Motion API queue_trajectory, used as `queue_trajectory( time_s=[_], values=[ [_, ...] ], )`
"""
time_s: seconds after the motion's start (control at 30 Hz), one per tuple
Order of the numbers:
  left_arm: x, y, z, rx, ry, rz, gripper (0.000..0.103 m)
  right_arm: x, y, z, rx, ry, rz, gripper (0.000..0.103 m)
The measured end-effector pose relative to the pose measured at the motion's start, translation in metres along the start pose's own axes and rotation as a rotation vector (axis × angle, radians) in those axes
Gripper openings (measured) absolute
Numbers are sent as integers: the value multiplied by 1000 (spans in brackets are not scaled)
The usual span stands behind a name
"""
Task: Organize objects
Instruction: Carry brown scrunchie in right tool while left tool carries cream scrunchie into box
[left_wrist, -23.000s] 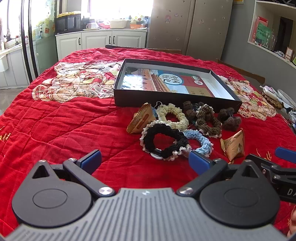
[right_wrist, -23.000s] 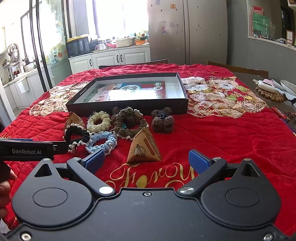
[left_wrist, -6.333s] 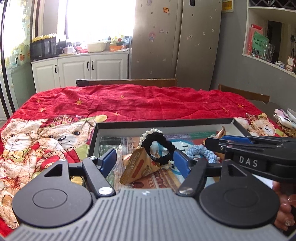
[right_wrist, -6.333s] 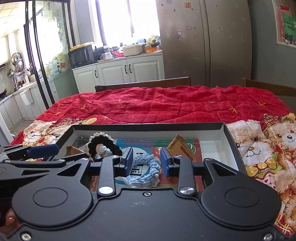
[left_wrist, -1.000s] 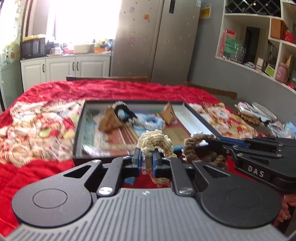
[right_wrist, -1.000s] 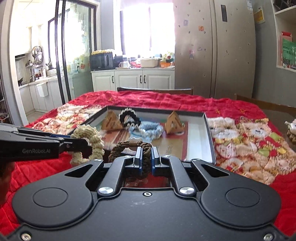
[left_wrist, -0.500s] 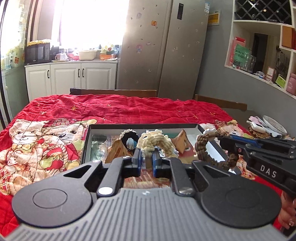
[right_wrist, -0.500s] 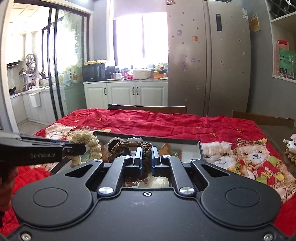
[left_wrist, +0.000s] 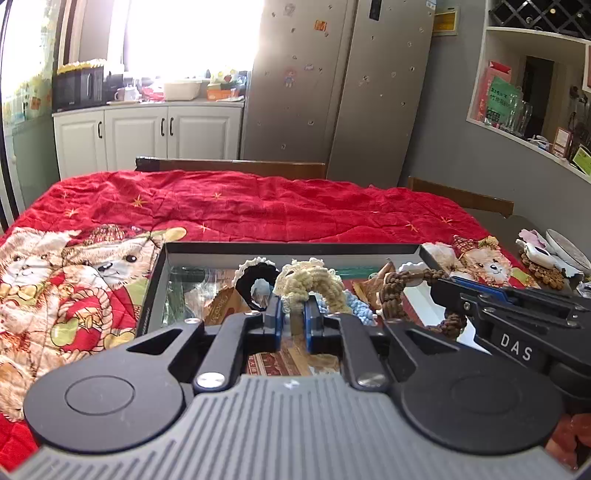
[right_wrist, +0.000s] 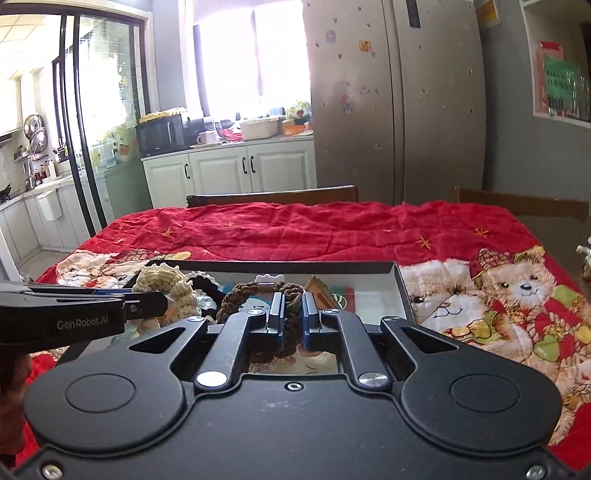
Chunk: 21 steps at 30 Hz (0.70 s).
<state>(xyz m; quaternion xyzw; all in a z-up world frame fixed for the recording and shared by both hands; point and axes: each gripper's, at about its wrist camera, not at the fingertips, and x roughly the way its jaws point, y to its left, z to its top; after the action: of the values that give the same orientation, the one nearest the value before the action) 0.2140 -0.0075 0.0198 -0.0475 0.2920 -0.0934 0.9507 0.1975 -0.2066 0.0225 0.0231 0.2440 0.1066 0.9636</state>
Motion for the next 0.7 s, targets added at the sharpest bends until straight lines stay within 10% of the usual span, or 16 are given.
queue_trajectory(
  time_s=[0.7],
  values=[
    [35,5,-12,9,58,11,14,42,-8,-18,56,62,10,9]
  ],
)
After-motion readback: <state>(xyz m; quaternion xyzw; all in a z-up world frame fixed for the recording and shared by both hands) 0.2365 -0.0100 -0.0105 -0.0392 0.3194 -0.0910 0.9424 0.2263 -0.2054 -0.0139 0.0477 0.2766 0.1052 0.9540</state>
